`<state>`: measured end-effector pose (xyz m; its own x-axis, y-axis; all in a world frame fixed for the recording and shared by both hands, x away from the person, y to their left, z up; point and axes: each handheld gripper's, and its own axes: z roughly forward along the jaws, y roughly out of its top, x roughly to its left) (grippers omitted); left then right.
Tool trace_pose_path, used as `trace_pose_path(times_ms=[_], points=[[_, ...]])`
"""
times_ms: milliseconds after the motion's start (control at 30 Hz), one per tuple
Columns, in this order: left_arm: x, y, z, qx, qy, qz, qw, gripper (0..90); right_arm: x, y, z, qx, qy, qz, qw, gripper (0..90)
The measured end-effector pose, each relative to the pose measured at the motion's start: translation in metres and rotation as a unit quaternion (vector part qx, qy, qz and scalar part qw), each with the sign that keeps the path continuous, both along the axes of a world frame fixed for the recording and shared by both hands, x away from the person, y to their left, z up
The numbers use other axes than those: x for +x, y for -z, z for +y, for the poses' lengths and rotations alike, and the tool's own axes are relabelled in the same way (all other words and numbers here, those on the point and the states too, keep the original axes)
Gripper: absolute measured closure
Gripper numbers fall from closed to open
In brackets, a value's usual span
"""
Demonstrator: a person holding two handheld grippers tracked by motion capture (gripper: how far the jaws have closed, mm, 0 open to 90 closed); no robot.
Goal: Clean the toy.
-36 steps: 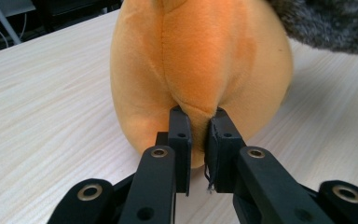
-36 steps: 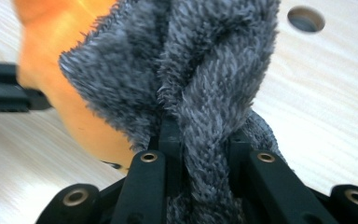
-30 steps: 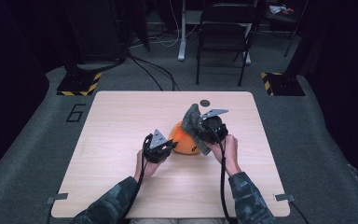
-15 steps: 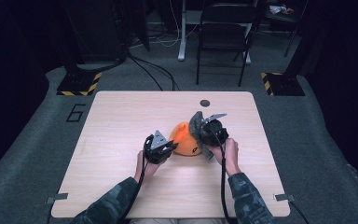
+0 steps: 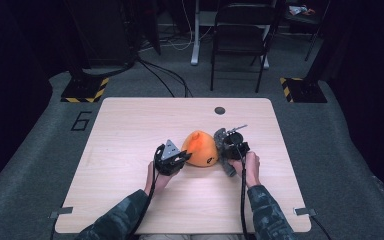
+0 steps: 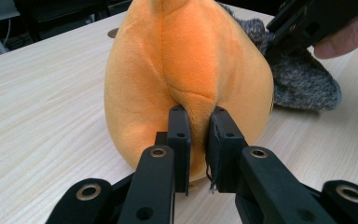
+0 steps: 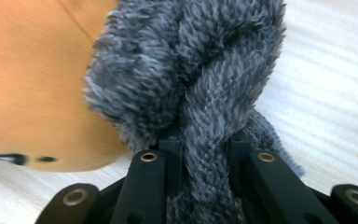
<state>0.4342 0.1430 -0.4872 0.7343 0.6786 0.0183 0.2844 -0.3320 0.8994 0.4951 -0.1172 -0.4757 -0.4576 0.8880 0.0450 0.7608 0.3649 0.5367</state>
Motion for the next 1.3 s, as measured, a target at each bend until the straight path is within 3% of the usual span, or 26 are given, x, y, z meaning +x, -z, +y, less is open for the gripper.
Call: trace_pose_path(times_ms=[167,267,367,400,433,467,567,633,667,767,1033,1100,1200,1267,1300], points=[[0.000,0.000,0.001,0.000,0.000,0.001,1.0000,80.4,0.002,0.009,-0.001,-0.009,0.000,0.014,0.9999,74.9],[0.001,0.000,0.001,-0.003,-0.003,-0.002,1.0000,80.2,0.002,0.002,-0.003,-0.013,0.004,0.009,0.9999,74.8],[0.002,0.001,0.002,-0.004,-0.002,0.000,1.0000,80.1,-0.002,-0.019,-0.008,-0.013,0.003,-0.024,0.9996,74.9],[0.002,0.001,0.002,-0.004,-0.002,0.000,1.0000,80.0,-0.002,-0.019,-0.008,-0.013,0.003,-0.024,0.9996,74.9],[0.002,0.000,0.002,-0.003,0.000,0.000,1.0000,80.0,-0.004,-0.029,-0.009,0.006,0.004,-0.031,0.9995,74.9],[0.001,0.000,0.001,-0.004,-0.002,-0.004,1.0000,79.8,-0.013,-0.055,-0.005,0.039,-0.010,-0.068,0.9969,74.9],[0.001,0.000,0.000,-0.005,-0.001,-0.002,1.0000,79.6,-0.022,-0.071,0.008,0.062,-0.035,-0.093,0.9931,74.9],[0.001,0.000,0.000,-0.005,-0.001,-0.002,1.0000,79.1,-0.026,-0.070,0.021,0.065,-0.053,-0.089,0.9924,74.9],[0.001,0.000,0.000,-0.005,-0.001,-0.002,1.0000,78.7,-0.025,-0.065,0.027,0.053,-0.065,-0.082,0.9930,74.9],[0.002,0.002,0.000,-0.006,-0.001,0.001,1.0000,76.5,-0.021,-0.050,0.034,0.038,-0.064,-0.080,0.9940,75.2],[0.002,-0.003,0.009,-0.012,-0.012,0.004,0.9998,47.3,-0.017,-0.040,0.029,0.041,-0.054,-0.070,0.9953,76.0],[0.006,-0.002,0.021,-0.028,-0.033,0.025,0.9987,41.3,-0.017,-0.040,0.027,0.042,-0.055,-0.071,0.9951,76.1],[0.012,0.004,0.031,-0.039,-0.046,0.048,0.9970,39.7,-0.016,-0.038,0.024,0.051,-0.050,-0.070,0.9950,76.1],[0.014,0.008,0.030,-0.042,-0.033,0.065,0.9964,42.0,-0.015,-0.038,0.024,0.046,-0.053,-0.069,0.9952,76.1],[0.015,0.009,0.028,-0.041,-0.033,0.061,0.9968,45.1,-0.015,-0.038,0.024,0.043,-0.054,-0.072,0.9950,76.2]])
